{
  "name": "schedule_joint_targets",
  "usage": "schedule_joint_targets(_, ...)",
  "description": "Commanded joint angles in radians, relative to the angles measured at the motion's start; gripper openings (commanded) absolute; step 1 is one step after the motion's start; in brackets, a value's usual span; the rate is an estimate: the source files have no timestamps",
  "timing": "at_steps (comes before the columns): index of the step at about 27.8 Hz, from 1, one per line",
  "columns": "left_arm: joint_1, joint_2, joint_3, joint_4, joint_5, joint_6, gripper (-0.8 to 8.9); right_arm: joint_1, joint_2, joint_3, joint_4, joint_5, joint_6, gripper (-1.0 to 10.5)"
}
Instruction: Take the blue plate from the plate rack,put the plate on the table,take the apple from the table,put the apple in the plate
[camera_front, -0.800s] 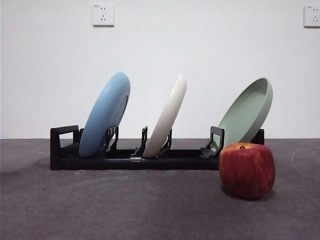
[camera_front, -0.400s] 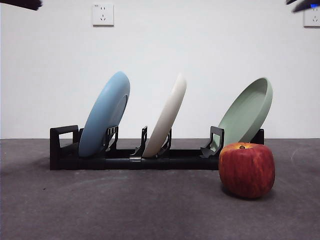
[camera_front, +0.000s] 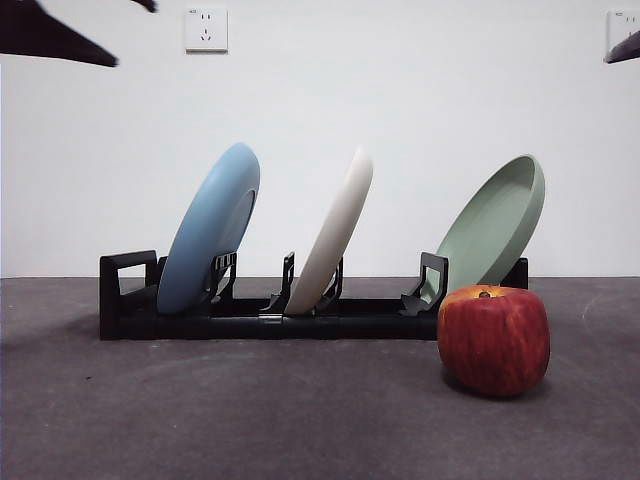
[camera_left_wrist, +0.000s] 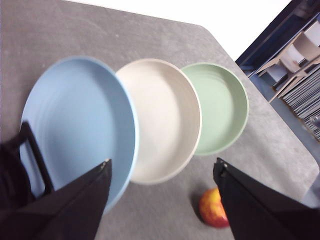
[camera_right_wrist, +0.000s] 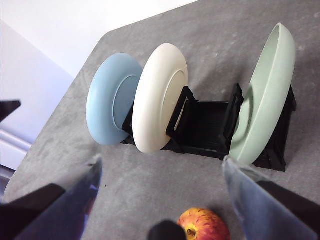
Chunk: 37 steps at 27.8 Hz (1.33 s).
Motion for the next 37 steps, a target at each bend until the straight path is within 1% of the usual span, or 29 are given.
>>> schedule_joint_targets(1, -0.036, 0.09, 0.076, -0.01, -0.056, 0.026, 3.45, -0.001, -0.001, 0.005, 0.006, 0.0, -0.011, 4.1)
schedule_joint_targets(7, -0.102, 0.292, 0.264, -0.1, -0.171, 0.085, 3.45, -0.001, -0.001, 0.005, 0.006, 0.0, -0.012, 4.1)
schedule_joint_targets(9, -0.125, 0.349, 0.309, -0.108, -0.218, 0.093, 3.45, -0.001, -0.001, 0.005, 0.006, 0.001, -0.012, 4.1)
schedule_joint_targets(12, -0.155, 0.416, 0.354, -0.107, -0.255, 0.105, 3.45, -0.001, -0.001, 0.005, 0.006, 0.002, -0.012, 4.1)
schedule_joint_targets(17, -0.184, 0.492, 0.37, -0.089, -0.266, 0.114, 3.42, -0.001, -0.001, 0.005, 0.006, 0.003, -0.012, 4.1)
schedule_joint_targets(23, -0.186, 0.559, 0.37, -0.1, -0.269, 0.126, 3.4, -0.001, -0.001, 0.005, 0.006, 0.003, -0.012, 4.1)
schedule_joint_targets(24, -0.186, 0.565, 0.37, -0.101, -0.27, 0.126, 3.24, -0.001, -0.001, 0.005, 0.006, 0.003, -0.012, 4.1)
schedule_joint_targets(25, -0.186, 0.569, 0.37, -0.101, -0.269, 0.126, 2.69, -0.001, -0.001, 0.005, 0.006, 0.003, -0.012, 4.1)
schedule_joint_targets(26, -0.186, 0.57, 0.37, -0.103, -0.269, 0.127, 1.94, -0.001, -0.001, 0.005, 0.006, 0.003, -0.012, 4.1)
schedule_joint_targets(27, -0.186, 0.57, 0.37, -0.102, -0.267, 0.131, 0.87, -0.001, -0.001, 0.005, 0.006, 0.003, -0.012, 4.1)
schedule_joint_targets(28, -0.186, 0.57, 0.37, -0.097, -0.261, 0.131, 0.12, -0.001, 0.0, 0.005, 0.006, 0.003, -0.012, 4.1)
schedule_joint_targets(29, -0.186, 0.569, 0.37, -0.09, -0.254, 0.13, -0.15, -0.001, -0.001, 0.005, 0.006, 0.003, -0.012, 4.1)
schedule_joint_targets(34, -0.186, 0.56, 0.373, -0.08, -0.224, 0.129, -0.08, -0.001, 0.0, 0.005, 0.006, 0.006, -0.012, 4.1)
schedule_joint_targets(37, -0.186, 0.555, 0.41, -0.123, -0.187, 0.128, -0.08, -0.002, 0.0, 0.005, 0.007, 0.006, -0.012, 4.1)
